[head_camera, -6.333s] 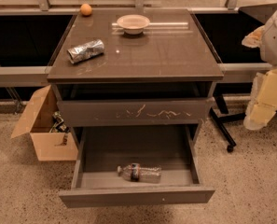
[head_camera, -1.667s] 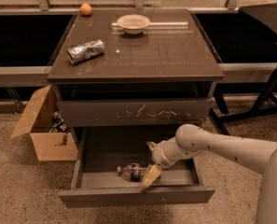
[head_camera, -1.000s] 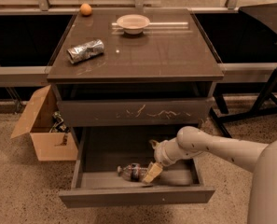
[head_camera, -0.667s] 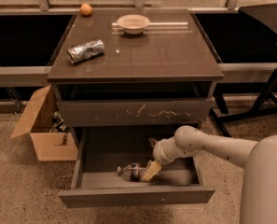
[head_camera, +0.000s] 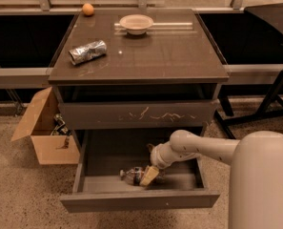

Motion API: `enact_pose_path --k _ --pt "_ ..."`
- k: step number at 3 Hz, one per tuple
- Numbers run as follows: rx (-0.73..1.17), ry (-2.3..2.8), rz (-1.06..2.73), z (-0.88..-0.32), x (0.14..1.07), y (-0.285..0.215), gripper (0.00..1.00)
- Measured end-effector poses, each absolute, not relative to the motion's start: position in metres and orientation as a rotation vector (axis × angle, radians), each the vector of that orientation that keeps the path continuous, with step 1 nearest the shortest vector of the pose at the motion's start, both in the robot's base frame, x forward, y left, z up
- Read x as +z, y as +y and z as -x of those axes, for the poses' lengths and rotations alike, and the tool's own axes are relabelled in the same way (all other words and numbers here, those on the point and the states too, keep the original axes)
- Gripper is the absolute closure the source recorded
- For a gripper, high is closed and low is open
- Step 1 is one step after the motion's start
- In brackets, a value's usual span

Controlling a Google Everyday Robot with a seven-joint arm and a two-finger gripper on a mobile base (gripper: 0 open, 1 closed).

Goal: Pick water bottle from middle drawer and place on counter

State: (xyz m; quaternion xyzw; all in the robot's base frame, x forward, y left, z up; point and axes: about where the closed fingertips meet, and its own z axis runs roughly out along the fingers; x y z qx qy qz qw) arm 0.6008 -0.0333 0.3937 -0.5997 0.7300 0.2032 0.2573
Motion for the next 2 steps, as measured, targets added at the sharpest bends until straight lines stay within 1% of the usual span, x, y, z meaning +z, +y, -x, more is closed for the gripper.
enact_pose_path --k 1,2 --pt "0.568 1.994 1.636 -0.599 0.377 -0.024 0.00" --pt "0.588 2.001 1.640 -0.597 0.366 -0.018 0.19"
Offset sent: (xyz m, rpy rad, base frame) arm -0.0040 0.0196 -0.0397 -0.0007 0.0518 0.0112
